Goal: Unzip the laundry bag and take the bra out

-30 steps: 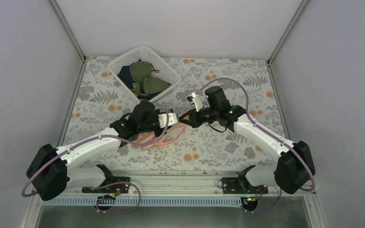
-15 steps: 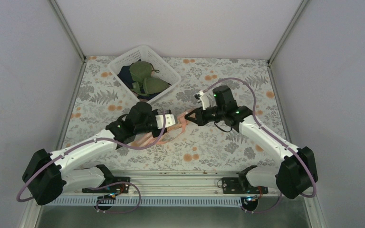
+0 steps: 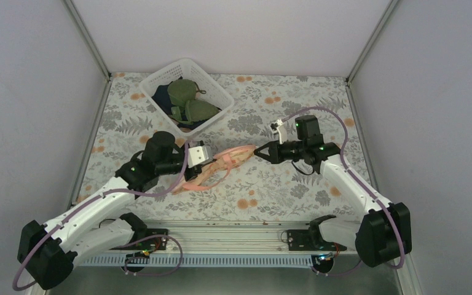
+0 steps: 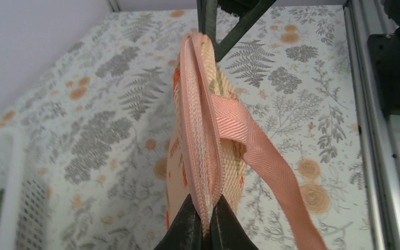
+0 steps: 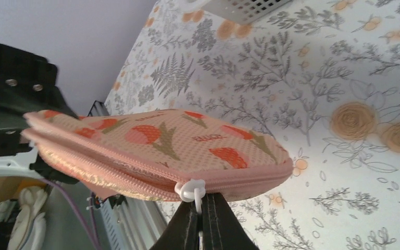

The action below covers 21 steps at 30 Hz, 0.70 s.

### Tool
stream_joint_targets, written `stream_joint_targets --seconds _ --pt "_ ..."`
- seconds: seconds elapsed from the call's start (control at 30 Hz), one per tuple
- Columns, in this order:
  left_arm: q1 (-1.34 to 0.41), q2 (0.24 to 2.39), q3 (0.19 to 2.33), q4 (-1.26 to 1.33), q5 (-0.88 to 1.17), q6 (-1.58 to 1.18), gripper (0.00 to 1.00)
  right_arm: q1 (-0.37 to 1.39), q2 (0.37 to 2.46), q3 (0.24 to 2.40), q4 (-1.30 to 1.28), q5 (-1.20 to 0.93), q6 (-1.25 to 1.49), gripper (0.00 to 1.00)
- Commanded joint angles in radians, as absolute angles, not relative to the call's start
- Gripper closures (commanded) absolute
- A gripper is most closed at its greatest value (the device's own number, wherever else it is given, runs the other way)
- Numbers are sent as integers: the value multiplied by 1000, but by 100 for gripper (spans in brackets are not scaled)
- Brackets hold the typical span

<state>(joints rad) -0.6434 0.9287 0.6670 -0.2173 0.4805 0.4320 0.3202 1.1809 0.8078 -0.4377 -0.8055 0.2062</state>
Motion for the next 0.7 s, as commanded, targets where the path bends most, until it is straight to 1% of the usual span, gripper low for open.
stream_joint_targets --seconds 0.0,0.07,0.17,0.2,0.27,0.4,0.43,0.47,0.6,0.67 --pt "-592 888 610 -224 600 363 98 312 1172 772 -422 -798 199 96" --pt "-585 897 592 -230 597 402 98 349 1171 749 -388 -820 225 96" --pt "-579 920 573 -236 500 450 97 427 1173 730 -309 -816 281 96" --pt "-578 921 573 -248 487 478 93 448 1176 726 -287 -812 298 96" --pt "-578 927 587 -285 499 535 79 482 1177 720 -234 -811 338 96" --pt "-597 948 632 -379 581 590 46 534 1189 725 -160 -808 395 96" --pt "-610 955 645 -403 588 592 41 548 1196 731 -151 -808 403 96" --pt "-624 964 661 -428 600 591 34 561 1202 739 -146 -806 411 96" --pt "-663 988 739 -534 686 608 13 592 1209 768 -144 -784 437 96" --pt "-693 998 762 -521 669 546 8 598 1208 774 -140 -775 459 96"
